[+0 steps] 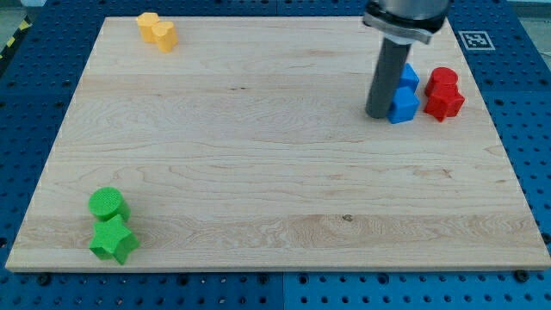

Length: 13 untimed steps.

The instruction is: Push green star a bit up

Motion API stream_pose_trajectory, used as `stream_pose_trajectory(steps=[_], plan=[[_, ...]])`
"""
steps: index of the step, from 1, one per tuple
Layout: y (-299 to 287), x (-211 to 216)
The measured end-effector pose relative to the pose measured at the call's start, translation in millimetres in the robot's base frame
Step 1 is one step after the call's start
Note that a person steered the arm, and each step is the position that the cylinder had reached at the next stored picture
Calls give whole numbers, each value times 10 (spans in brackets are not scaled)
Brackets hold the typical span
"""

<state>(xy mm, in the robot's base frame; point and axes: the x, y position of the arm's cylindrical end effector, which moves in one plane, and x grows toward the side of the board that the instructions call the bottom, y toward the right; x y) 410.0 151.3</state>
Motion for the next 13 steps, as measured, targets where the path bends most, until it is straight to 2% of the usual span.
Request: stream_pose_trajectory(steps=[1, 2, 3, 5, 6, 7, 9, 10, 13], plan=[[186, 0], [6, 0], [-666, 0], [-2691, 37], [-3718, 183], [-4335, 506], [-4459, 1712], [-4425, 2069], [-4384, 2082]])
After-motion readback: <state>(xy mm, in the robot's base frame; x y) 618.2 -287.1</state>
